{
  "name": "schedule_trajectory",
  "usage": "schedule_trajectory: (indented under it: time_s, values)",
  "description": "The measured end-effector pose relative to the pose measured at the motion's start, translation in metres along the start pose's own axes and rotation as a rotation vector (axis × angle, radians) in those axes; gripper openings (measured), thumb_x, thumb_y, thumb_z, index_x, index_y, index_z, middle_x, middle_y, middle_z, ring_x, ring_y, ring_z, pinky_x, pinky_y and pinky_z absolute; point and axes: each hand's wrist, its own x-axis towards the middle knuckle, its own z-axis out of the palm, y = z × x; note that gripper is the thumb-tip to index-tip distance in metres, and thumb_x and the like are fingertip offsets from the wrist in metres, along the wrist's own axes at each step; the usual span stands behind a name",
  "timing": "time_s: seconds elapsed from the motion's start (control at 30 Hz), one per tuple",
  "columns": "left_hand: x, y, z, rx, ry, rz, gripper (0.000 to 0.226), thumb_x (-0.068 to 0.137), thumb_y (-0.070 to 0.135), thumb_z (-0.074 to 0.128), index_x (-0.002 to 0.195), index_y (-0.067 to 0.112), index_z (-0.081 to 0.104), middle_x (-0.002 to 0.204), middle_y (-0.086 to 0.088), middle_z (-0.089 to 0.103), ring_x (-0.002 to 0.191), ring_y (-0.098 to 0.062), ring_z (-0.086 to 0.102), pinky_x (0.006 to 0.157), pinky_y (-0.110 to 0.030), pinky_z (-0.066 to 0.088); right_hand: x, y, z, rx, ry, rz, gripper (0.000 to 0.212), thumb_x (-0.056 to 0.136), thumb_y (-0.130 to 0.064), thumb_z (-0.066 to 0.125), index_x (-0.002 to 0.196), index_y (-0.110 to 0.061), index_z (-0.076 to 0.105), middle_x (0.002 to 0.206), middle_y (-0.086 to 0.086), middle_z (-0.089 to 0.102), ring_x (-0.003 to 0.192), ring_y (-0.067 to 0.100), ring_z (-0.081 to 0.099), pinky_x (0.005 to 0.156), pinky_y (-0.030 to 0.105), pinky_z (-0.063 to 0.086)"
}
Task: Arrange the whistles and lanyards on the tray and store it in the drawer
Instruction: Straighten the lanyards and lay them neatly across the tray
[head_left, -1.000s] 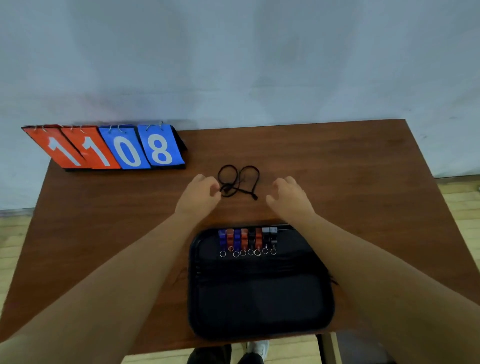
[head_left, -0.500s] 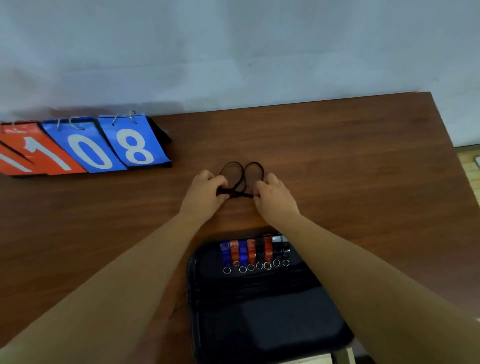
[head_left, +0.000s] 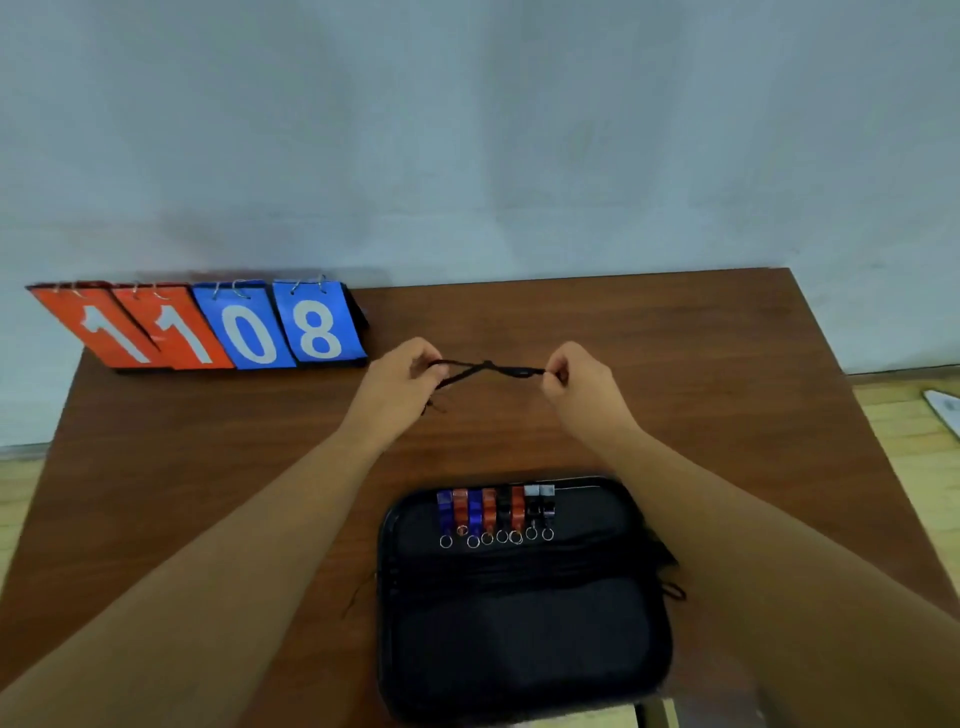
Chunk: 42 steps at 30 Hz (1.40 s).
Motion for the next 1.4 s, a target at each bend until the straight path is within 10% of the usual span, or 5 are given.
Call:
schedule_trajectory:
  time_s: [0.5, 0.73, 0.9, 1.1, 1.4]
  values:
    - [-0.145, 0.106, -0.050, 0.009, 0.105, 0.095, 0.013, 0.100, 0.033, 0.055, 0.097, 0.025, 0.065, 0.078, 0.000, 0.066, 0.072, -0.011, 0.061, 0.066, -0.027, 0.044, -0.125, 0.024, -0.134, -0.211, 0.267, 0.035, 0.021, 0.098, -0.009, 0.048, 0.112, -0.016, 0.061, 0.103, 0.007, 0.065, 0.084, 0.024, 0.065, 0.068, 0.035, 0.054]
    - [-0.187, 0.142, -0.049, -0.081, -0.117, 0.264, 0.025, 0.105, 0.016, 0.047, 0.114, 0.026, 0.068, 0.076, -0.001, 0.070, 0.076, -0.010, 0.063, 0.074, -0.023, 0.049, -0.164, 0.031, -0.143, -0.431, 0.011, 0.130, 0.021, 0.096, -0.006, 0.052, 0.107, -0.002, 0.069, 0.097, 0.009, 0.068, 0.095, 0.027, 0.068, 0.068, 0.029, 0.055]
    - [-0.203, 0.173, -0.045, -0.037, -0.202, 0.396, 0.010, 0.099, 0.018, 0.059, 0.108, 0.020, 0.064, 0.076, 0.009, 0.073, 0.052, -0.004, 0.051, 0.056, -0.014, 0.044, -0.192, -0.033, -0.110, 0.862, -0.372, -0.047, 0.039, 0.104, -0.029, 0.051, 0.135, -0.008, 0.060, 0.132, 0.007, 0.066, 0.128, 0.023, 0.059, 0.113, 0.040, 0.040]
    - [-0.198, 0.145, -0.079, -0.033, -0.097, 0.358, 0.011, 0.095, 0.032, 0.065, 0.093, 0.022, 0.069, 0.069, 0.006, 0.070, 0.056, -0.001, 0.053, 0.057, -0.014, 0.044, -0.210, -0.074, -0.074, 0.859, -0.451, -0.166, 0.029, 0.107, -0.021, 0.047, 0.113, -0.001, 0.066, 0.063, 0.004, 0.043, 0.060, 0.022, 0.052, 0.069, 0.037, 0.047]
    - [-0.207, 0.042, -0.106, 0.125, -0.200, 0.209, 0.018, 0.103, 0.023, 0.051, 0.107, 0.031, 0.067, 0.078, 0.008, 0.066, 0.060, -0.001, 0.054, 0.069, -0.021, 0.048, -0.218, -0.077, -0.036, 0.260, -0.248, -0.115, 0.015, 0.099, -0.029, 0.062, 0.103, -0.022, 0.074, 0.058, -0.008, 0.055, 0.049, 0.008, 0.042, 0.055, 0.024, 0.039]
